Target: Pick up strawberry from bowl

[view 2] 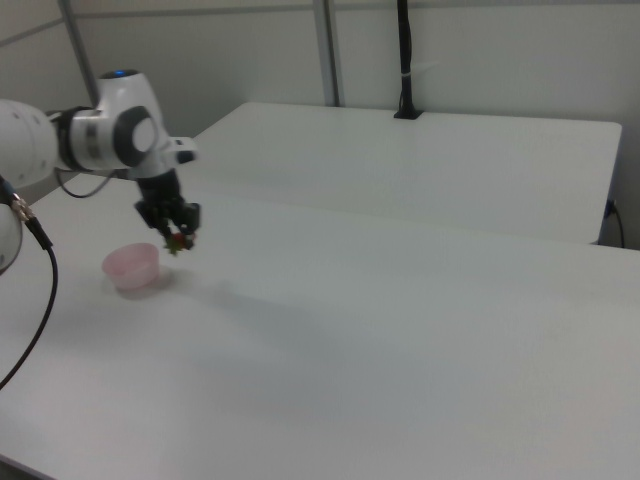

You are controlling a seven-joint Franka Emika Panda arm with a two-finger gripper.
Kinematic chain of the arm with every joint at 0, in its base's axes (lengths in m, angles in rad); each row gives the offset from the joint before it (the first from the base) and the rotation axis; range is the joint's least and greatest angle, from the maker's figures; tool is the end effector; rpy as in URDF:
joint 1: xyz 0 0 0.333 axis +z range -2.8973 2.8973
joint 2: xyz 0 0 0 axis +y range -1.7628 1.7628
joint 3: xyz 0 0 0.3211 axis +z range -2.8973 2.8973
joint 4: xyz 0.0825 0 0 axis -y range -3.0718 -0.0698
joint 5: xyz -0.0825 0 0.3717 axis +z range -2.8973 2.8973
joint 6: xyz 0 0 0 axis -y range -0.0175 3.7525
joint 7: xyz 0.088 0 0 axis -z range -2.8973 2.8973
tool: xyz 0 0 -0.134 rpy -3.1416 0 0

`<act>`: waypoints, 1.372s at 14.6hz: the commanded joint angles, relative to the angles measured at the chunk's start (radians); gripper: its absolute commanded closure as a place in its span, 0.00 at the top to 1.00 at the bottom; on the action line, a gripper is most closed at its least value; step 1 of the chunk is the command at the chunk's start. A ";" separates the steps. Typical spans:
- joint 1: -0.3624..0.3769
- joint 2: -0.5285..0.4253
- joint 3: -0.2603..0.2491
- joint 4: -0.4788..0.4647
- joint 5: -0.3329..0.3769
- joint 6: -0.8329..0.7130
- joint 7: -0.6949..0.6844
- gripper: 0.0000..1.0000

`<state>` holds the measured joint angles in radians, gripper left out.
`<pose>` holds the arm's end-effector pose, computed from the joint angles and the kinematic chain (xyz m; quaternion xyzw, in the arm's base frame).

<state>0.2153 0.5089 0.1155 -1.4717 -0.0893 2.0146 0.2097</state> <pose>0.6633 0.2070 0.3717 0.9972 0.0711 0.0215 0.0072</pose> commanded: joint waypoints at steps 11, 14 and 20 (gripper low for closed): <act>-0.206 0.042 -0.005 -0.072 -0.139 -0.014 -0.236 0.78; -0.214 -0.018 -0.005 -0.068 -0.136 -0.026 -0.237 1.00; -0.197 -0.245 0.001 -0.079 -0.101 -0.249 -0.158 1.00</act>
<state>0.0101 0.4030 0.1197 -1.5040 -0.2157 1.8719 0.0145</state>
